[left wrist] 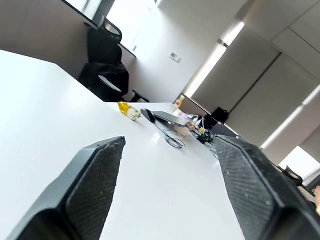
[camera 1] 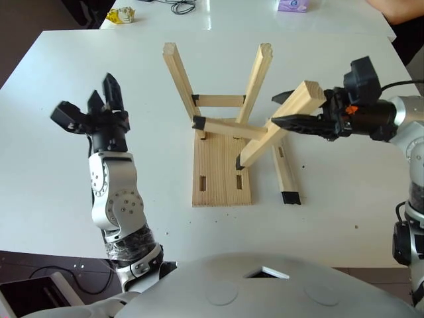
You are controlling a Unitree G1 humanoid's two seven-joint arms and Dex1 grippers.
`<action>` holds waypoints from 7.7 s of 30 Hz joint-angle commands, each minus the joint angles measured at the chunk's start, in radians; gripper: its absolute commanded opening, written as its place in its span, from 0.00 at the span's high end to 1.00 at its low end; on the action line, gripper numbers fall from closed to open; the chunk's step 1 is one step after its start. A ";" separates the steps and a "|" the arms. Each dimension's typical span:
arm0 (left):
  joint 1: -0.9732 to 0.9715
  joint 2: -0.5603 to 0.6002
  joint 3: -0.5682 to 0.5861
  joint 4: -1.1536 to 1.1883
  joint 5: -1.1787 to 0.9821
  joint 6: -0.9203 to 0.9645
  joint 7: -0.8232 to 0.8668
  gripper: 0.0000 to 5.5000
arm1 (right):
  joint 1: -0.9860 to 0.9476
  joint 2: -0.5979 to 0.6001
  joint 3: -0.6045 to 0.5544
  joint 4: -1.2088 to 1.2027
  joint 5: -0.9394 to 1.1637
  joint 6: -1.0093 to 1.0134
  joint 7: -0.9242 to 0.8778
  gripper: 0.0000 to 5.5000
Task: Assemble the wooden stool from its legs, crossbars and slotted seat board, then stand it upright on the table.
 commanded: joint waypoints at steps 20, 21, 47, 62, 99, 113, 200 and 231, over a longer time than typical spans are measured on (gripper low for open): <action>0.072 0.085 0.155 -0.047 -0.004 0.030 0.172 0.40 | 0.086 -0.060 0.015 -0.102 0.039 -0.027 -0.030 0.63; 0.082 0.082 0.156 -0.050 -0.005 0.029 0.172 0.40 | 0.076 -0.064 0.018 -0.097 0.042 -0.026 -0.023 0.63; 0.199 0.066 0.123 -0.106 0.012 0.016 0.141 0.40 | 0.022 -0.120 0.101 -0.040 -0.075 -0.113 0.023 0.63; 0.273 -0.035 -0.023 -0.155 0.144 -0.078 0.132 0.40 | -0.038 -0.152 0.283 -0.079 -0.187 -0.053 -0.020 0.63; 0.170 0.002 -0.130 -0.043 0.158 -0.167 0.130 0.40 | -0.111 -0.104 0.297 -0.004 -0.187 0.039 -0.151 0.28; 0.230 0.064 0.096 0.009 0.006 -0.112 0.125 0.40 | 0.027 -0.111 0.212 0.039 -0.314 0.206 -0.384 0.13; 0.229 0.080 0.059 -0.121 -0.062 -0.074 0.194 0.40 | -0.254 0.365 -0.122 0.173 -0.240 0.319 -1.145 0.62; -0.494 0.443 -0.008 0.232 -0.913 0.454 -0.321 0.37 | -0.596 0.384 -0.294 0.352 0.432 0.171 -0.643 0.62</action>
